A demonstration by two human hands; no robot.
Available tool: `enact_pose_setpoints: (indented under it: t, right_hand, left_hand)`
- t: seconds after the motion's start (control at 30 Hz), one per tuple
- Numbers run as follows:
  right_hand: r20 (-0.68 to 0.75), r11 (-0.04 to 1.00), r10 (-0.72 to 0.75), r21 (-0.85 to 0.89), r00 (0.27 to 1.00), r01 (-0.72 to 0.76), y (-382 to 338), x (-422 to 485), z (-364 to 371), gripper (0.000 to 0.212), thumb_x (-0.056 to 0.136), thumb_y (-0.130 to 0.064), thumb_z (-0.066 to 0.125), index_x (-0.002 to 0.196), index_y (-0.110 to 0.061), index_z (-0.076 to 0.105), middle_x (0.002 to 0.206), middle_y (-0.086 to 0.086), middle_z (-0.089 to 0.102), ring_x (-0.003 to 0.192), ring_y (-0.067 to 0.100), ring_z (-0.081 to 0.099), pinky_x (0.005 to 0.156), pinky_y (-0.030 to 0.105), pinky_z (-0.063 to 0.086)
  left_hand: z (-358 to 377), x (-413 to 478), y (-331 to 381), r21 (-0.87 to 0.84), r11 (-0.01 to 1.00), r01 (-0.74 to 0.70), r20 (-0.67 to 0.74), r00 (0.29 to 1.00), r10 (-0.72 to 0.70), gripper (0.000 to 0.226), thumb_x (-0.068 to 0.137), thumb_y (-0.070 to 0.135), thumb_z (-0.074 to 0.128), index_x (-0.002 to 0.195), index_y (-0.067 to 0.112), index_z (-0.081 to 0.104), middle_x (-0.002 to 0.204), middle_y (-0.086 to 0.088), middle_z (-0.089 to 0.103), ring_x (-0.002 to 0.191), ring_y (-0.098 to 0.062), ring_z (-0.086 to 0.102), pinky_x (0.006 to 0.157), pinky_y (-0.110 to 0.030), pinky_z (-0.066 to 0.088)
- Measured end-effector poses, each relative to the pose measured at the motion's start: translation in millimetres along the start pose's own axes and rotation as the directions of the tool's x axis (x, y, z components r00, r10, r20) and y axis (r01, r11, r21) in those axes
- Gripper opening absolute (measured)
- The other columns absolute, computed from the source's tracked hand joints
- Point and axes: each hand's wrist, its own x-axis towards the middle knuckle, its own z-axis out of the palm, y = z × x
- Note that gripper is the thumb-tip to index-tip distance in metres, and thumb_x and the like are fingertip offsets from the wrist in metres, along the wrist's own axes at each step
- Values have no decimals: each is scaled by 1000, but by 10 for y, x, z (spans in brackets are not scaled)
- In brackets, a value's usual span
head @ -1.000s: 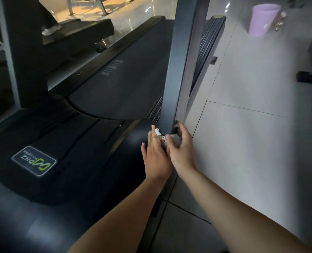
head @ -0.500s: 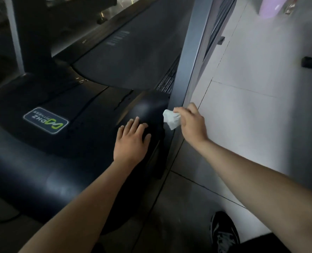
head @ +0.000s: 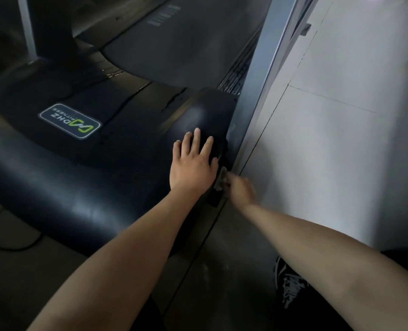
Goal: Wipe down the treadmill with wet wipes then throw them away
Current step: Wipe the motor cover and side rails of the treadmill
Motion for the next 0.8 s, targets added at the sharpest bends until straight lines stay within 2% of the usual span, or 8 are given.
enact_pose_setpoints:
  t: [0.1, 0.17, 0.3, 0.4, 0.5, 0.63, 0.73, 0.8]
  right_hand:
    - [85, 998, 64, -15, 994, -63, 35, 4, 97, 14, 96, -11, 58, 92, -13, 72, 98, 14, 74, 96, 31, 69, 76, 32, 47]
    - [53, 996, 86, -8, 995, -86, -34, 70, 33, 15, 96, -11, 58, 89, -11, 72, 94, 15, 73, 94, 33, 69, 75, 33, 48]
    - [-275, 984, 74, 178, 959, -25, -358, 308, -391, 12, 96, -12, 60, 88, -10, 69, 85, 12, 71, 82, 30, 65, 64, 29, 37]
    - [-405, 956, 66, 286, 912, 58, -641, 526, -716, 15, 95, -13, 60, 104, -11, 72, 93, 6, 73, 86, 24, 66, 75, 34, 50]
    - [-329, 981, -122, 106, 936, 165, -822, 652, -737, 17, 94, -13, 59, 104, -11, 72, 95, 10, 69, 88, 29, 64, 74, 32, 46]
    - [-116, 946, -277, -210, 954, 249, -893, 696, -538, 25, 99, -26, 52, 113, -9, 65, 107, 13, 49, 101, 35, 50, 88, 40, 45]
    - [-87, 879, -317, -401, 944, 258, -1055, 803, -571, 31, 95, -22, 54, 121, -7, 61, 142, 13, 37, 129, 37, 35, 105, 43, 36]
    - [-30, 832, -300, -497, 954, 246, -1179, 899, -622, 38, 94, -22, 55, 129, -7, 57, 151, 10, 27, 135, 33, 26, 108, 42, 32]
  left_hand:
    - [-12, 16, -9, -1, 1000, 0, 5, 1000, 0, 61, 103, 50, 31, 159, 28, 23, 169, -9, 11, 155, -30, 7, 123, -49, 10]
    - [-27, 21, -2, -13, 1000, 2, 10, 1000, -2, 61, 103, 50, 31, 159, 29, 23, 169, -9, 11, 155, -29, 7, 124, -49, 9]
    - [-58, 30, 1, -47, 999, 5, 1, 1000, -4, 60, 102, 49, 34, 159, 30, 25, 169, -7, 12, 155, -27, 8, 124, -48, 9]
    - [-76, 37, -2, -88, 996, 20, -11, 1000, -21, 56, 103, 45, 35, 156, 28, 29, 169, -5, 15, 155, -25, 10, 125, -45, 10]
    - [-136, 88, -41, -197, 980, 39, -59, 997, -51, 47, 101, 34, 43, 148, 25, 45, 163, 0, 34, 151, -21, 26, 120, -40, 19]
    - [-298, 299, -308, -328, 944, 13, -164, 984, -71, 34, 97, 20, 50, 127, 22, 65, 134, 3, 62, 122, -24, 56, 95, -37, 40]
    - [-373, 520, -519, -296, 953, 69, -164, 979, -122, 35, 98, 24, 49, 131, 22, 63, 142, 2, 57, 133, -25, 46, 106, -41, 32]
    - [-369, 646, -588, -281, 954, 104, -94, 986, -135, 40, 100, 30, 46, 138, 24, 57, 150, 3, 49, 142, -23, 35, 113, -42, 23]
